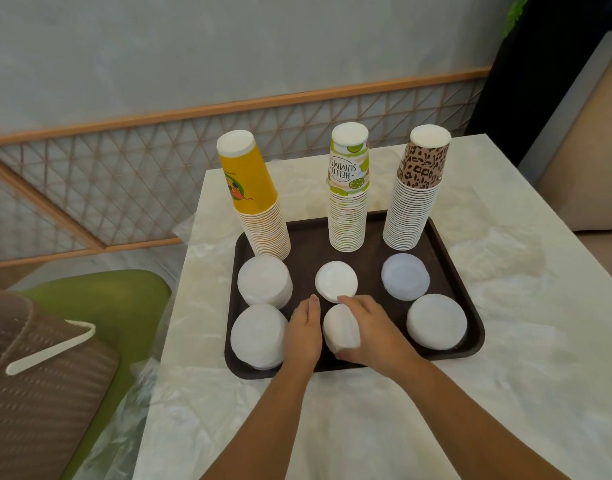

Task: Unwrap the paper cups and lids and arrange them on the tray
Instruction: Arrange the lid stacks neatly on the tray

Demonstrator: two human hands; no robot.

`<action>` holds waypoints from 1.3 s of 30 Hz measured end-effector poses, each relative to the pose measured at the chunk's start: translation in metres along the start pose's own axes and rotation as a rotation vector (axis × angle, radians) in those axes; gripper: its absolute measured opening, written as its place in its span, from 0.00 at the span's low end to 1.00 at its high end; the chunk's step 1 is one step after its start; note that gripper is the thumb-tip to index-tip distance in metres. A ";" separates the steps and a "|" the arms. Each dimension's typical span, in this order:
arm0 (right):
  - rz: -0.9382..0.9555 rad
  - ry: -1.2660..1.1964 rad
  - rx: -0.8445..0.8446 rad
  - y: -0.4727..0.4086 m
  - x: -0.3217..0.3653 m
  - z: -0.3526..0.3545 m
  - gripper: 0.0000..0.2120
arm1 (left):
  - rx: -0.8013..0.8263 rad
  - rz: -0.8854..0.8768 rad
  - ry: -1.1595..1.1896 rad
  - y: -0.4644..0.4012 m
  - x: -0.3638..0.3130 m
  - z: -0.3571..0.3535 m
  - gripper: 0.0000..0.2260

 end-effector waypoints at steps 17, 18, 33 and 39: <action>-0.050 -0.175 -0.225 -0.054 0.012 0.020 0.41 | 0.074 0.028 0.214 -0.011 -0.010 -0.007 0.25; -0.069 -0.167 -0.212 -0.060 0.010 0.019 0.42 | 0.084 0.036 0.207 -0.012 -0.012 -0.007 0.25; -0.265 -0.854 -0.194 -0.064 -0.008 0.010 0.27 | 0.228 -0.027 0.285 -0.030 -0.005 -0.016 0.30; -0.223 -0.870 -0.380 -0.083 0.002 0.032 0.24 | 0.106 -0.073 0.225 -0.042 -0.026 -0.013 0.25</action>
Point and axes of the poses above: each hand's wrist, its own y-axis away from the middle knuckle, its own z-axis out of the back of the hand, x = y × z, the point moved 1 cm from there along -y, towards the middle knuckle, and after that the axes turned 1 degree about z, right-handed, at the moved point
